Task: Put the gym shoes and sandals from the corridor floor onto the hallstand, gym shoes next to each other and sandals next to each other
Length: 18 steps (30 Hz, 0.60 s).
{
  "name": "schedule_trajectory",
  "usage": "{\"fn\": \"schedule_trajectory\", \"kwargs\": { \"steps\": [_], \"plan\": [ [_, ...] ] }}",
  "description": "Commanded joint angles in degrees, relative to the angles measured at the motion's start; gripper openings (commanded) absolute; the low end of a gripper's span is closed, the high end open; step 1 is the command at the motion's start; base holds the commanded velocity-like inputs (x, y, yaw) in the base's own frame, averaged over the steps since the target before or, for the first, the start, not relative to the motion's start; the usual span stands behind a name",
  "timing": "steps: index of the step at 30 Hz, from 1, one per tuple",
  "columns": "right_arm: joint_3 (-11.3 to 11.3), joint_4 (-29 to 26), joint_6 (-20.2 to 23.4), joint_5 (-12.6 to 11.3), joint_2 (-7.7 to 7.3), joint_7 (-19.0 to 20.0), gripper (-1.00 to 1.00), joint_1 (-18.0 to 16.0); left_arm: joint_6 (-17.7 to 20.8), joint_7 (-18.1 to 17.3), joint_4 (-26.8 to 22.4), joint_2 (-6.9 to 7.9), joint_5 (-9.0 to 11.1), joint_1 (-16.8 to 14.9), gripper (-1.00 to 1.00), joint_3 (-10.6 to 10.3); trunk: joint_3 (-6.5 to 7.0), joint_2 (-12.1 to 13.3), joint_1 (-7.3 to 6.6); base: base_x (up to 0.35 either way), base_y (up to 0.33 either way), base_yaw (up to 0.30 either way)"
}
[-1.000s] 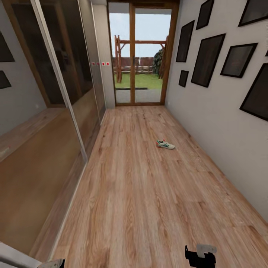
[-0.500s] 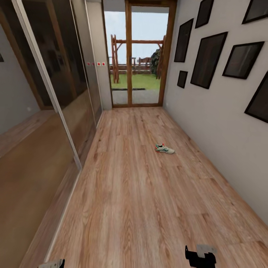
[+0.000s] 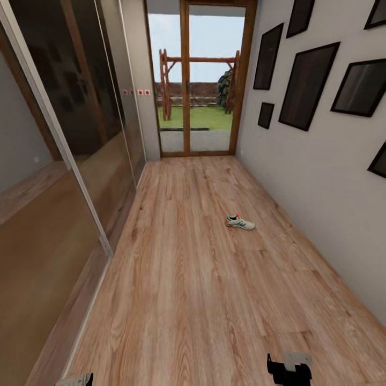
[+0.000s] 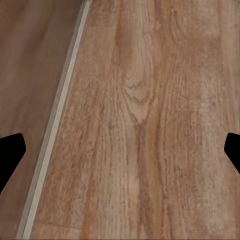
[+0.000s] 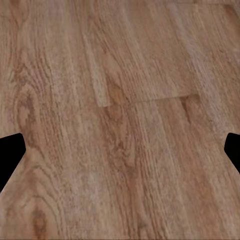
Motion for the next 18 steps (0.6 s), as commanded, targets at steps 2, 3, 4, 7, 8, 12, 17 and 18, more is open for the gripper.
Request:
{"fn": "schedule_trajectory", "kwargs": {
  "steps": [2,3,4,7,8,12,17,18],
  "plan": [
    [-0.4,0.1,-0.1,0.6,0.00,-0.2,1.00,0.0,-0.2,-0.4,0.1,0.00,0.1,0.0,1.00,0.4,-0.05,0.0,0.03,0.338,0.000,0.000],
    [-0.4,0.1,-0.1,0.6,0.00,-0.2,1.00,0.0,-0.1,-0.4,0.1,0.00,0.1,0.0,1.00,0.4,-0.05,0.0,0.03,0.338,0.000,0.000],
    [-0.4,0.1,-0.1,0.6,0.00,-0.2,1.00,0.0,-0.1,-0.4,0.1,0.00,0.1,0.0,1.00,0.4,-0.05,0.0,0.03,0.338,0.000,0.000],
    [-0.4,0.1,-0.1,0.6,0.00,-0.2,1.00,0.0,-0.1,-0.4,0.1,0.00,0.1,0.0,1.00,0.3,-0.05,0.0,0.03,0.338,0.000,0.000],
    [-0.4,0.1,-0.1,0.6,0.00,-0.2,1.00,0.0,-0.1,-0.4,0.1,0.00,0.1,0.0,1.00,0.3,-0.05,0.0,0.03,0.338,0.000,0.000],
    [-0.4,0.1,-0.1,0.6,-0.04,-0.2,1.00,0.0,-0.2,-0.4,0.1,0.00,0.1,0.0,1.00,0.4,-0.05,0.0,0.03,0.338,0.000,0.000],
    [-0.5,0.1,-0.1,0.6,-0.11,-0.3,1.00,0.0,-0.2,-0.4,0.1,0.00,0.1,0.0,1.00,0.3,-0.05,0.0,0.03,0.338,0.000,0.000],
    [-0.5,0.1,-0.1,0.6,-0.11,-0.3,1.00,0.0,-0.2,-0.4,0.1,0.00,0.1,0.0,1.00,0.3,-0.05,0.0,0.03,0.338,0.000,0.000]
  ]
}}
